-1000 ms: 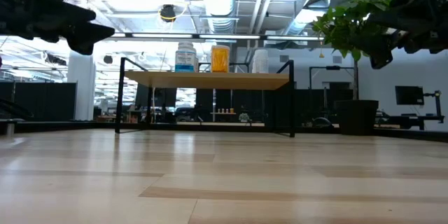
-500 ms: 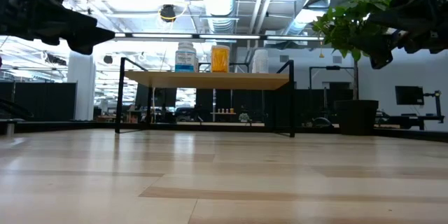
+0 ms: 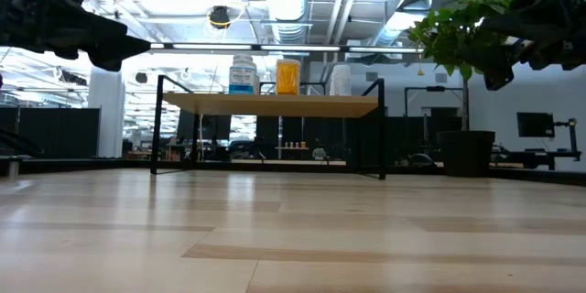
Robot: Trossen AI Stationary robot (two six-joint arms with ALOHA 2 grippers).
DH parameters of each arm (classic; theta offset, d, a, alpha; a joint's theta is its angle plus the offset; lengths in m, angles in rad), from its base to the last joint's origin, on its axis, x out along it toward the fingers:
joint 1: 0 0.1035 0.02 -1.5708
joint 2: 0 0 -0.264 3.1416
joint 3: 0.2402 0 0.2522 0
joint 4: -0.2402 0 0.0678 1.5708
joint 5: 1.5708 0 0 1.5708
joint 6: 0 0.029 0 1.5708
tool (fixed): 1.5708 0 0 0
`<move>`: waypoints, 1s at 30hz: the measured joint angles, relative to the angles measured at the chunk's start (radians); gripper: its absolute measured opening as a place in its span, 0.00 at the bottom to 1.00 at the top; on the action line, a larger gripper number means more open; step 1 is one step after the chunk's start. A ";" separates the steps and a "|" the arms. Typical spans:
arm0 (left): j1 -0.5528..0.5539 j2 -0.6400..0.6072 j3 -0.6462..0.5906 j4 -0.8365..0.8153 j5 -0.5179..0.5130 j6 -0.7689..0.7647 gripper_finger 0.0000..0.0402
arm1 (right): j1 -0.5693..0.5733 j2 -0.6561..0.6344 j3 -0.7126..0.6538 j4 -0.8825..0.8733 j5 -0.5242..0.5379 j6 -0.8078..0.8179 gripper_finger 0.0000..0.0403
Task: Pick and place medicine bottles onto shelf by color
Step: Return to Home Position
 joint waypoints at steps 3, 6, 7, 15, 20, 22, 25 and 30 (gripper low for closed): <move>0.000 0.000 0.000 0.000 0.000 -0.009 0.65 | 0.000 0.000 0.000 0.000 0.000 0.000 0.76; 0.000 0.000 0.000 0.000 0.000 -0.012 0.65 | 0.000 0.000 0.000 0.000 0.000 0.000 0.76; 0.000 0.000 0.000 0.000 0.000 -0.012 0.65 | 0.000 0.000 0.000 0.000 0.000 0.000 0.76; 0.000 0.000 0.000 -0.001 0.000 -0.001 0.65 | 0.000 0.000 0.000 0.000 0.000 -0.001 0.76; 0.000 0.000 0.000 -0.001 0.000 -0.002 0.65 | 0.000 0.000 0.000 0.000 0.000 -0.001 0.76; 0.000 0.000 0.000 -0.001 0.000 -0.004 0.65 | 0.000 0.000 0.000 0.000 0.000 -0.001 0.76; 0.000 0.000 0.000 -0.001 0.000 -0.002 0.65 | 0.000 0.000 0.000 0.000 -0.001 0.000 0.76; 0.000 0.000 0.000 -0.001 0.000 -0.003 0.65 | 0.000 0.000 0.000 0.000 -0.001 -0.001 0.76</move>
